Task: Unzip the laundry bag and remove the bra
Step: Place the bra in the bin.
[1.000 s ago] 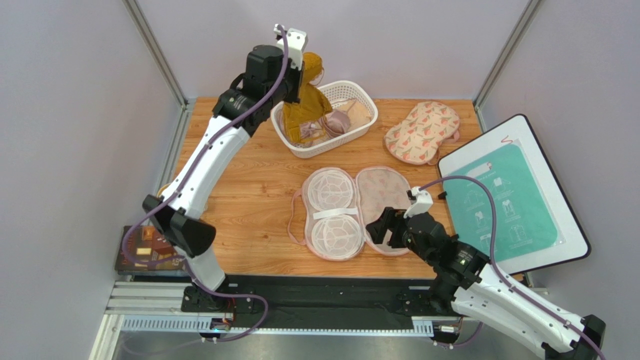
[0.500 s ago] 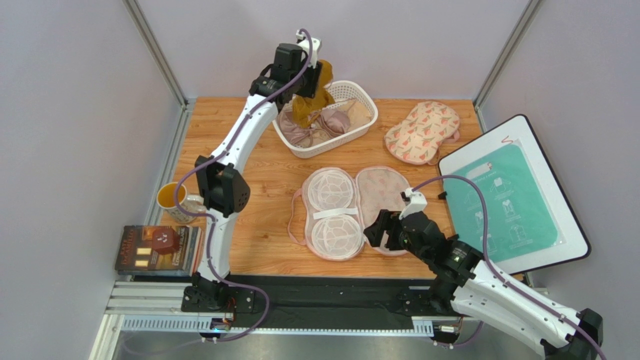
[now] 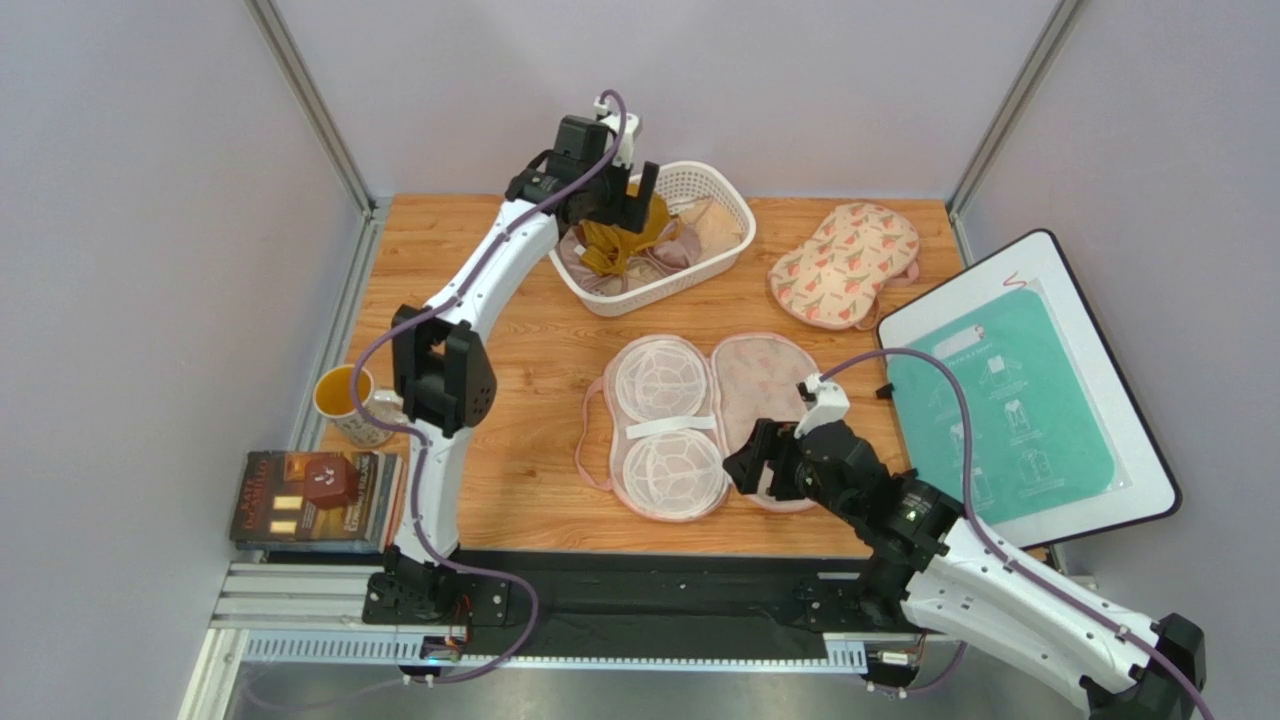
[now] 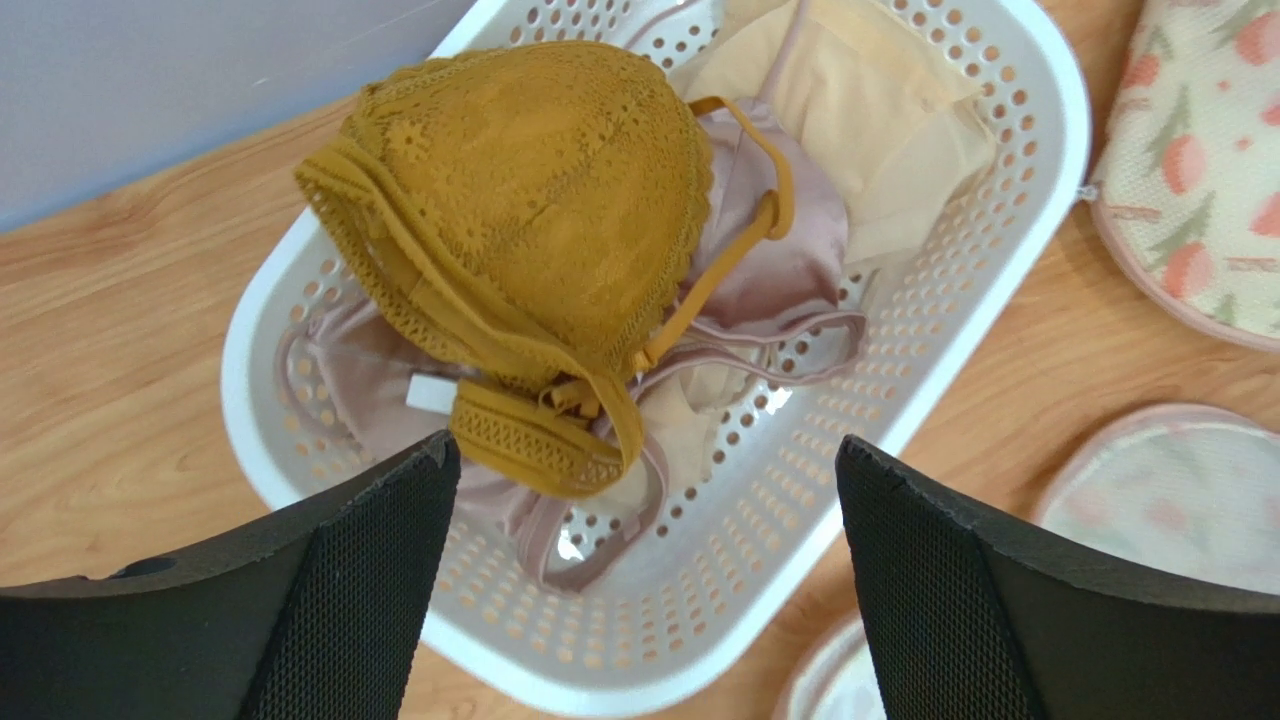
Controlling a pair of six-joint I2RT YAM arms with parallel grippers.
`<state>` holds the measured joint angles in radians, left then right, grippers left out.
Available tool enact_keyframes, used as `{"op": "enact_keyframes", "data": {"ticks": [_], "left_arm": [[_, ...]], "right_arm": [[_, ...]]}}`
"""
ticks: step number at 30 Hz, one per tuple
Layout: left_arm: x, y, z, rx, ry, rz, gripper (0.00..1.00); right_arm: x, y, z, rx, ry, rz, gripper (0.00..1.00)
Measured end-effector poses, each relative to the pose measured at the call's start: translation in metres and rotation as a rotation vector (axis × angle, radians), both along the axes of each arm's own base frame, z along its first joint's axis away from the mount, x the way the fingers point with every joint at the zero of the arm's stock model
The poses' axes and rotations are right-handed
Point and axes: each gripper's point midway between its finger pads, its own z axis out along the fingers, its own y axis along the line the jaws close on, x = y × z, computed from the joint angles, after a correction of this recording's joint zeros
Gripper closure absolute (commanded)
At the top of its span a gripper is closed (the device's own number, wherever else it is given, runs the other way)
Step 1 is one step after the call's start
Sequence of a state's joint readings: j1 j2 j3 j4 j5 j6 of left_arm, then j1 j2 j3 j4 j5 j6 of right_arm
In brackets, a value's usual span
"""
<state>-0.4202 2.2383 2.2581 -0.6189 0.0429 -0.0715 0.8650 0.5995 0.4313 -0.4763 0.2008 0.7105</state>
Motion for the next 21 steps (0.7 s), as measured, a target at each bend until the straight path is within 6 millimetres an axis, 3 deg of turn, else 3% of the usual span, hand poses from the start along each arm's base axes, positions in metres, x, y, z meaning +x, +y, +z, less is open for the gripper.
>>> {"op": "enact_keyframes", "data": {"ticks": [3,8,11,14,17,21], "left_arm": [[-0.024,0.009,0.027,-0.031,-0.011,0.011,0.00],[-0.086,0.029,0.086,-0.114,-0.076,0.023,0.00],[-0.123,0.039,0.103,-0.146,-0.110,0.022,0.00],[-0.166,0.045,0.095,-0.155,-0.100,0.004,0.00],[-0.211,0.054,0.066,-0.156,-0.049,-0.007,0.01],[-0.267,0.082,0.027,-0.161,0.009,0.028,0.01]], "right_arm": [[0.002,0.000,0.004,0.002,-0.009,-0.006,0.18],[0.007,-0.002,0.017,0.005,-0.038,-0.022,0.18],[0.011,-0.005,0.023,0.005,-0.055,-0.038,0.17],[0.015,-0.011,0.024,-0.006,-0.055,-0.062,0.17],[0.023,-0.021,0.023,-0.035,-0.030,-0.113,0.17],[0.037,-0.037,0.024,-0.061,-0.011,-0.193,0.17]]}}
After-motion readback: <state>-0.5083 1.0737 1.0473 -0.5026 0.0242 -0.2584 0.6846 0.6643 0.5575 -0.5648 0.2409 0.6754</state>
